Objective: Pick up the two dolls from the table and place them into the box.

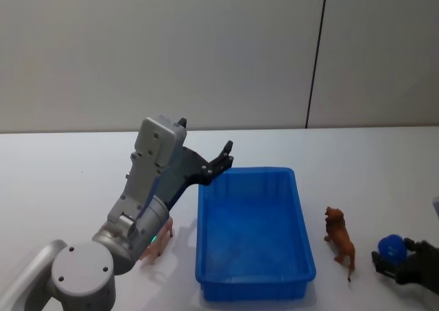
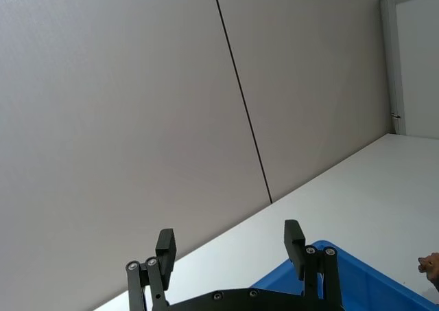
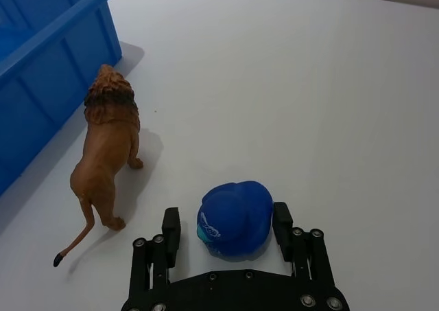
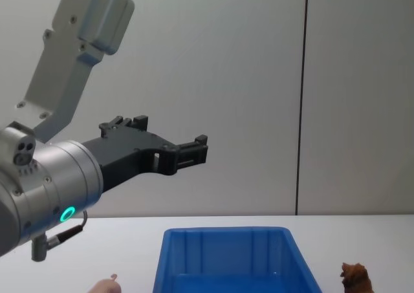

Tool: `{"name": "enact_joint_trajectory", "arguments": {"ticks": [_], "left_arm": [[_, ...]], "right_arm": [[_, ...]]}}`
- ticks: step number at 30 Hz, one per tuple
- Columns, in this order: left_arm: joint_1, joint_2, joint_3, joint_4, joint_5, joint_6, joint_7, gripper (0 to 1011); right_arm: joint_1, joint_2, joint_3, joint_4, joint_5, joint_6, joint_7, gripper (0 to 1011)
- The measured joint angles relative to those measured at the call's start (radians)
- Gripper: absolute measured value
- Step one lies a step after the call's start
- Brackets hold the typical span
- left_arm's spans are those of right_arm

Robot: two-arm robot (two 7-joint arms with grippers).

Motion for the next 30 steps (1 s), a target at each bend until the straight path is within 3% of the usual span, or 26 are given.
{"name": "enact_joint_trajectory", "arguments": {"ticks": [6, 11, 30], "left_arm": [[0.0, 0.0, 0.0, 0.0, 0.0, 0.0, 0.0, 1001], [0.0, 0.0, 0.0, 0.0, 0.0, 0.0, 0.0, 1001], [0.0, 0.0, 0.0, 0.0, 0.0, 0.0, 0.0, 1001]], "right_arm": [[0.009, -0.004, 0.0, 0.016, 0.009, 0.003, 0.001, 705], [0.015, -0.007, 0.003, 0.024, 0.02, -0.001, 0.001, 533], [0.028, -0.008, 0.01, -0.025, 0.035, -0.1, 0.017, 400]]}}
